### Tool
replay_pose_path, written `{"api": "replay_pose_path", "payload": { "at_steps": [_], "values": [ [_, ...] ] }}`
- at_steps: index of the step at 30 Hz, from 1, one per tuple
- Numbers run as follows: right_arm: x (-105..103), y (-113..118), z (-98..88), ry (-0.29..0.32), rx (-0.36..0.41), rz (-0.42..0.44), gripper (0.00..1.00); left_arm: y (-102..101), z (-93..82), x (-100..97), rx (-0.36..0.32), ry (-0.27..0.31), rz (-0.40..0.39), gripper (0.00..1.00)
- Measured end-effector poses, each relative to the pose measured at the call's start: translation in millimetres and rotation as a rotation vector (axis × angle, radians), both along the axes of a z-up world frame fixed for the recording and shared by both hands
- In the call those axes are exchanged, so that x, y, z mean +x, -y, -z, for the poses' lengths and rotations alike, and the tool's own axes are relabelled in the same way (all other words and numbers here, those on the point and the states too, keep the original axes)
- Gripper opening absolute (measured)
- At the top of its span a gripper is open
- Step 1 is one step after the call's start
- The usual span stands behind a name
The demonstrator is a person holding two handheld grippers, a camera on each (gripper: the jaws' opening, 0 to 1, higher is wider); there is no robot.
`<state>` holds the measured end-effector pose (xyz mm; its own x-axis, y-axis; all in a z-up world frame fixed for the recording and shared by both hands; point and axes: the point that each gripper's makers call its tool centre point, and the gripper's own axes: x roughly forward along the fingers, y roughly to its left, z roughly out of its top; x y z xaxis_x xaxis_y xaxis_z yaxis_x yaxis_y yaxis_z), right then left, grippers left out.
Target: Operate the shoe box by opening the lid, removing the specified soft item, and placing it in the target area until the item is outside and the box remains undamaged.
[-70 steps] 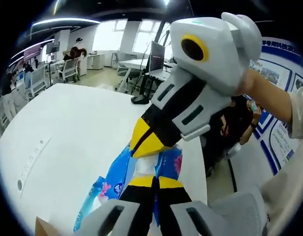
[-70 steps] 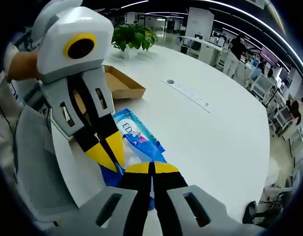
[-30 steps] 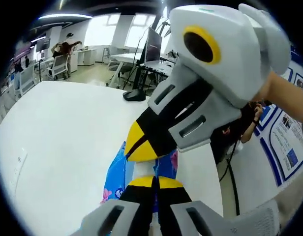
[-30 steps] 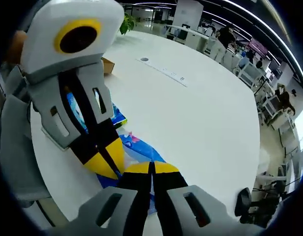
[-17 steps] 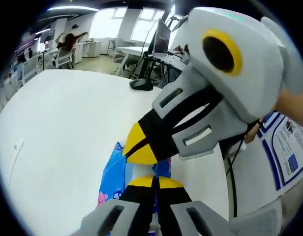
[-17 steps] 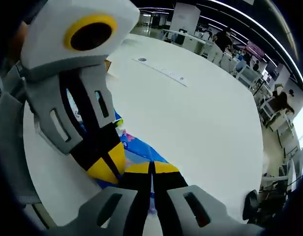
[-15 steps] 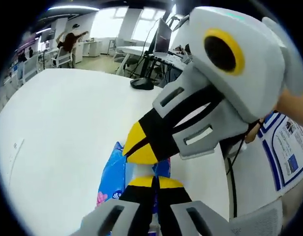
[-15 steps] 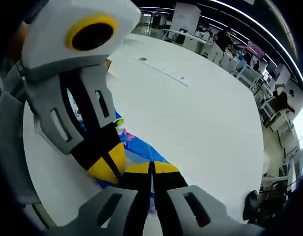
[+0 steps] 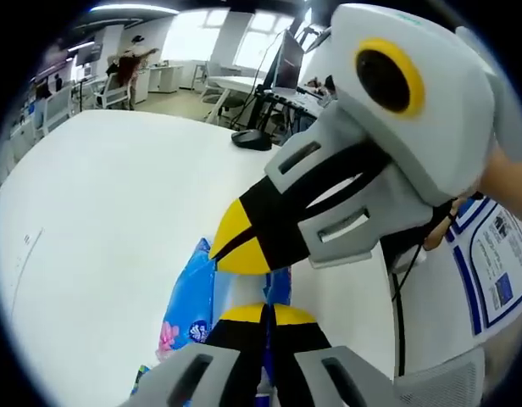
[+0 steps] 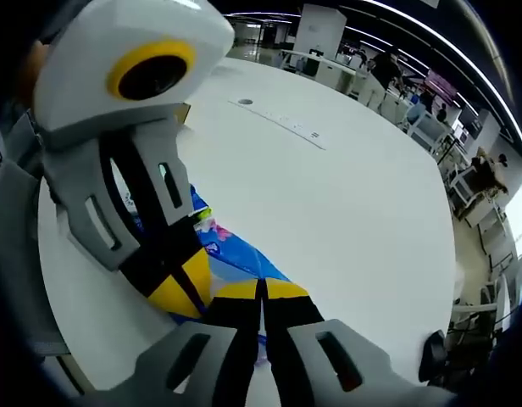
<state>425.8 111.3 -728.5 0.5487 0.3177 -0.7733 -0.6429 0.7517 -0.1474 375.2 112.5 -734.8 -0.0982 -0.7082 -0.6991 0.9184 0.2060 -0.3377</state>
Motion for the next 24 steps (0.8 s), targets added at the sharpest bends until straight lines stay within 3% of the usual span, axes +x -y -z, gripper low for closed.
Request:
{"api": "replay_pose_path", "payload": {
  "at_steps": [4, 8, 13, 24],
  "values": [
    [-2, 0, 0.4, -0.003, -0.008, -0.003, 0.0, -2, -3.2, 4.8, 0.011, 0.021, -0.023, 0.07],
    [-3, 1, -2.6, 0.001, -0.011, 0.006, 0.03, -3, -8.8, 0.1, 0.013, 0.028, 0.004, 0.14],
    [-3, 1, -14.9, 0.015, -0.002, 0.022, 0.07, -9, -14.3, -0.9, 0.03, 0.088, 0.045, 0.17],
    [-16, -8, -31.7, 0.029, -0.003, 0.003, 0.16, -29, -45.0, -4.9, 0.003, 0.117, 0.05, 0.26]
  ]
}}
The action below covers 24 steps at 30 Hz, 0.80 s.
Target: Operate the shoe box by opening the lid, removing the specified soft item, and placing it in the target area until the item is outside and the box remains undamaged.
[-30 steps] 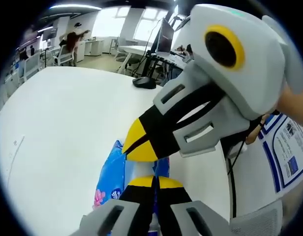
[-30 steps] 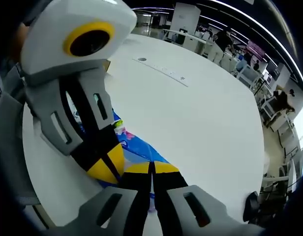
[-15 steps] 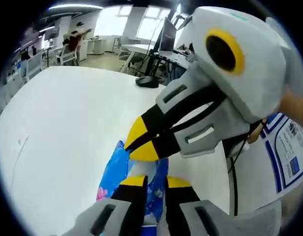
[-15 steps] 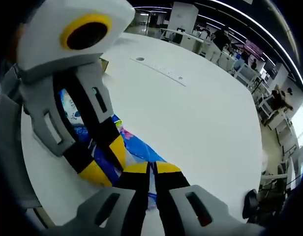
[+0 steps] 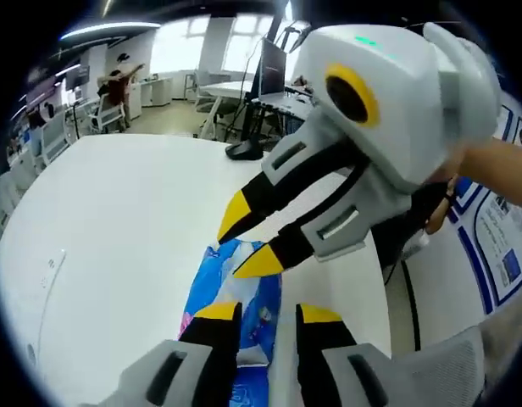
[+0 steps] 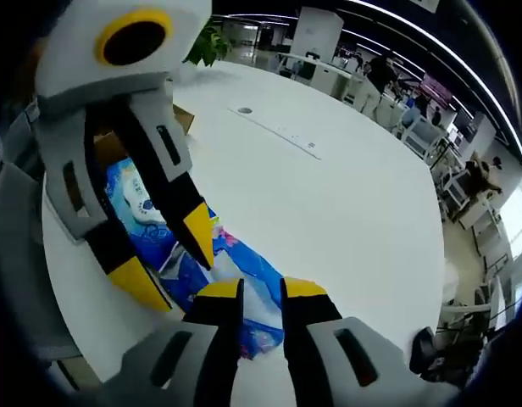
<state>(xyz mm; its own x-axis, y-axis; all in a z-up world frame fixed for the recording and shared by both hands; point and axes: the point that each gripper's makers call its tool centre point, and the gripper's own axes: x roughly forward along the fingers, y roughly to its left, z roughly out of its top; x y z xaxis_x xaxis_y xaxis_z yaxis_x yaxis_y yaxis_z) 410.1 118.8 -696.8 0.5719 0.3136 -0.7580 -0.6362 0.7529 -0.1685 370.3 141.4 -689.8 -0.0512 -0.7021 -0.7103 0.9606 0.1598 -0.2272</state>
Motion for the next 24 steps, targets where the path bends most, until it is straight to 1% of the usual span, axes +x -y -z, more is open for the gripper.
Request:
{"api": "replay_pose_path", "payload": {
  "at_steps": [3, 5, 6, 8, 10, 13, 15, 20, 24],
  "values": [
    [-2, -4, -6.8, 0.0, 0.012, 0.002, 0.19, -10, -10.2, 1.4, -0.009, 0.016, -0.003, 0.27],
    [-4, -6, -10.3, -0.005, 0.012, 0.001, 0.22, -17, -16.3, 4.7, -0.015, 0.019, -0.022, 0.28],
    [-7, -7, -12.1, -0.016, 0.012, -0.002, 0.24, -18, -17.6, 5.4, -0.017, 0.019, -0.028, 0.28],
    [-10, -10, -16.4, -0.018, 0.008, -0.014, 0.26, -24, -24.9, 7.3, -0.028, 0.009, -0.064, 0.3],
    [-13, -15, -22.6, -0.014, 0.005, -0.028, 0.27, -32, -30.8, 7.5, -0.031, -0.001, -0.084, 0.32],
    [-16, -23, -36.2, 0.003, 0.006, -0.052, 0.3, -44, -39.5, 7.6, -0.034, 0.007, -0.1, 0.34],
    [-19, -28, -42.9, 0.0, 0.013, -0.059, 0.31, -52, -43.7, 7.7, -0.035, 0.006, -0.112, 0.37],
    [-28, -46, -60.8, -0.005, 0.028, -0.095, 0.37, -74, -58.3, 8.2, -0.066, 0.008, -0.163, 0.41],
    [-34, -57, -71.2, -0.006, 0.027, -0.117, 0.4, -91, -66.1, 5.1, -0.078, 0.034, -0.175, 0.47]
  ]
}}
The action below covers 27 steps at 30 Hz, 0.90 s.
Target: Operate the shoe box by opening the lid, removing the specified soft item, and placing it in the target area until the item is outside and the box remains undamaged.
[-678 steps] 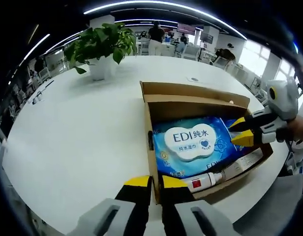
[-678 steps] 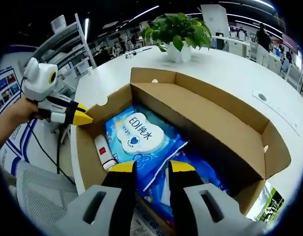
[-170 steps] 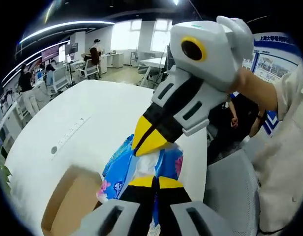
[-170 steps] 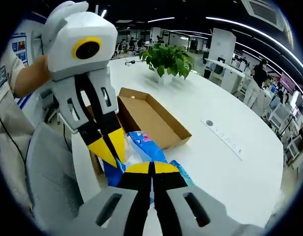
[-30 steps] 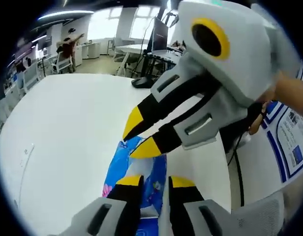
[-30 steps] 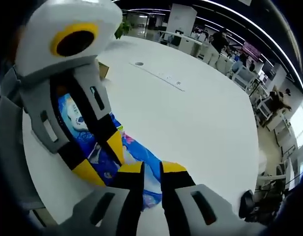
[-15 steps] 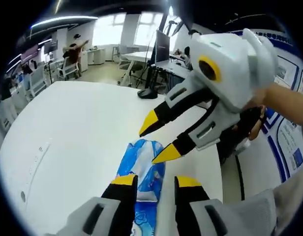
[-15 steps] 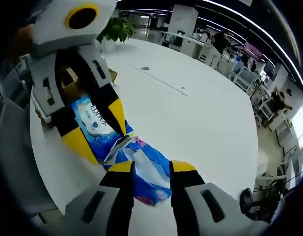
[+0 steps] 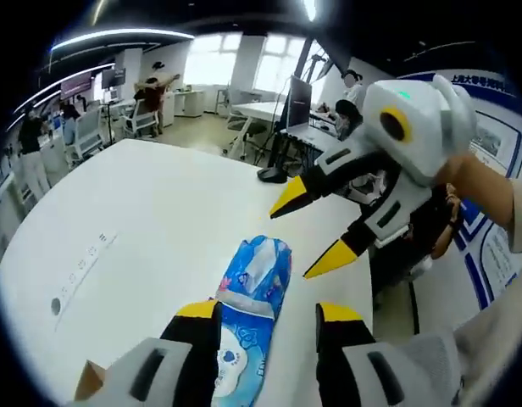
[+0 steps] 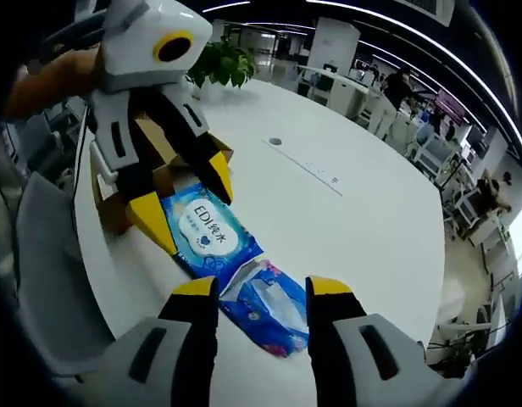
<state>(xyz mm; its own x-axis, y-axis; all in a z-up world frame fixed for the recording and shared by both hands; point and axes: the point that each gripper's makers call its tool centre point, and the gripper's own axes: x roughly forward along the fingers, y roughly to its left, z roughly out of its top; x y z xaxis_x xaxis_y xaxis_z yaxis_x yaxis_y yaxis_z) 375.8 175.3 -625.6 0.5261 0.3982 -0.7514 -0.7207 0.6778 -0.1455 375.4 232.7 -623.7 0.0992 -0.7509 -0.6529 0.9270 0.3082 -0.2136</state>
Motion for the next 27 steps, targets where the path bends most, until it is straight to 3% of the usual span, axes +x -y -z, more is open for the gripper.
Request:
{"api": "replay_pose_path", "payload": {
  "at_steps": [11, 18, 27],
  "values": [
    [-25, -43, -13.8, -0.036, 0.01, -0.114, 0.5, -69, -15.6, -5.6, 0.008, 0.047, -0.052, 0.64],
    [-35, -74, -19.5, -0.064, 0.027, -0.189, 0.54, -119, -26.7, -2.6, -0.009, 0.054, -0.136, 0.67],
    [-43, -114, -27.3, -0.075, 0.044, -0.293, 0.56, -175, -39.4, -16.6, -0.02, 0.08, -0.232, 0.72]
  ]
}}
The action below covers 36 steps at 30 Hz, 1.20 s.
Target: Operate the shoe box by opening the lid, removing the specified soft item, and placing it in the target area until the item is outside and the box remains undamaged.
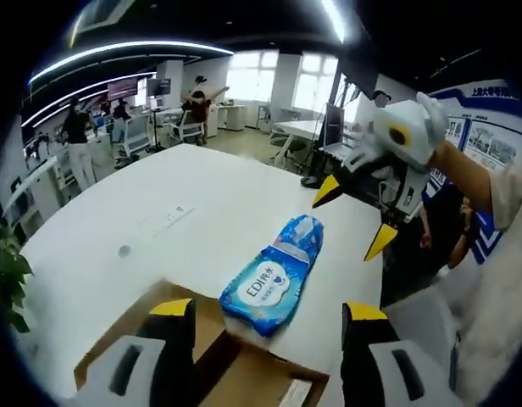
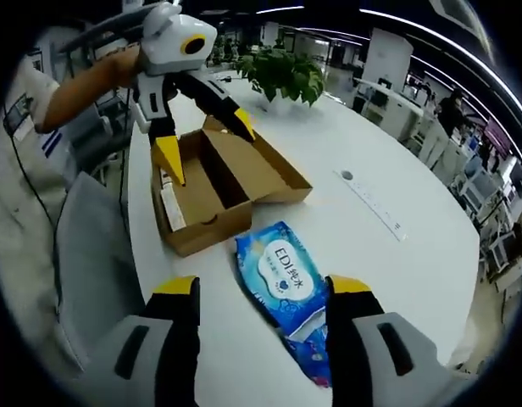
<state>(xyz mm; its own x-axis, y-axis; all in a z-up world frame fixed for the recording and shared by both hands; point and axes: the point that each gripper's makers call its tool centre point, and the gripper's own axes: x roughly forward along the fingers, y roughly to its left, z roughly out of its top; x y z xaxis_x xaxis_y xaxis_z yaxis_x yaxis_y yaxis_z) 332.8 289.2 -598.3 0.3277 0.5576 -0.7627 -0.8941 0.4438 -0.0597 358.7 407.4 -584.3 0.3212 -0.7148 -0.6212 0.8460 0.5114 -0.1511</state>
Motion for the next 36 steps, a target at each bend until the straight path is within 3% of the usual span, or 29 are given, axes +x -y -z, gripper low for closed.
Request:
{"api": "replay_pose_path", "payload": {
  "at_steps": [12, 26, 36],
  "values": [
    [-15, -49, 7.0, -0.032, -0.015, -0.166, 0.57, -69, 8.0, -10.4, 0.014, -0.004, -0.156, 0.74],
    [-26, -97, 36.5, -0.076, -0.069, -0.321, 0.55, -173, 33.5, -22.7, 0.076, -0.014, -0.402, 0.79],
    [-27, -119, 58.7, -0.109, -0.112, -0.406, 0.55, -225, 49.2, -42.9, 0.076, -0.038, -0.527, 0.85]
  ]
}}
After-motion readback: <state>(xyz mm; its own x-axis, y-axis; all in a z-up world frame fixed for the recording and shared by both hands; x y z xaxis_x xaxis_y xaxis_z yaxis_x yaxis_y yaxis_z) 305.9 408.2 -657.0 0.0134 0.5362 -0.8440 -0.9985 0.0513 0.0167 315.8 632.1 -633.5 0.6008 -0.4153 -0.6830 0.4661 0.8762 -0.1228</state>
